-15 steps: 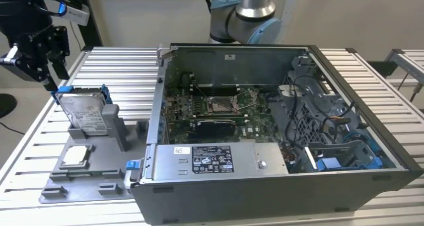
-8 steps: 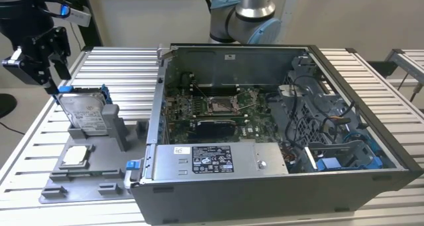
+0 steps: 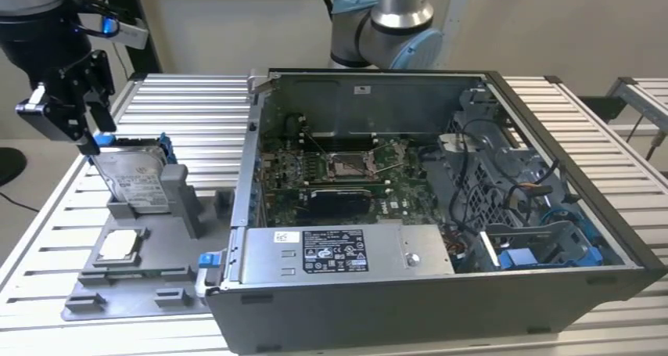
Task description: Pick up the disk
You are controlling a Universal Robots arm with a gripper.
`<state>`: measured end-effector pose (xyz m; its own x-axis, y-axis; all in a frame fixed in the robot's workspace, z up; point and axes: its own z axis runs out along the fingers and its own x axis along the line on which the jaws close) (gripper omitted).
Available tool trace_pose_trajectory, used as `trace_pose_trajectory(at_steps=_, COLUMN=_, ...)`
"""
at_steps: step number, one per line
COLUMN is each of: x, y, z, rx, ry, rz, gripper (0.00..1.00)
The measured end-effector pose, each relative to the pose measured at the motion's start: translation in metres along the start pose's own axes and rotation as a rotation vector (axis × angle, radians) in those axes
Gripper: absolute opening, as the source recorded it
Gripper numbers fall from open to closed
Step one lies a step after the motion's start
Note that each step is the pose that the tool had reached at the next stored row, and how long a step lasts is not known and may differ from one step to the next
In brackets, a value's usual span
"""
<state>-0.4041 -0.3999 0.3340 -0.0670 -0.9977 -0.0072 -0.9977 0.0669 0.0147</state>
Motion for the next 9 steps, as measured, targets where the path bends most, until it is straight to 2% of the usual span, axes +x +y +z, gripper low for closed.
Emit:
trace_pose_trajectory(at_steps=4, x=-0.0019, y=0.0, z=0.0041, rx=0.0042, ry=-0.0024, rz=-0.016, gripper=1.0)
trace_pose_trajectory(at_steps=9, x=-0.0101, y=0.0005, z=0.0087, rx=0.0064, ry=-0.0031, rz=-0.024, gripper=1.0)
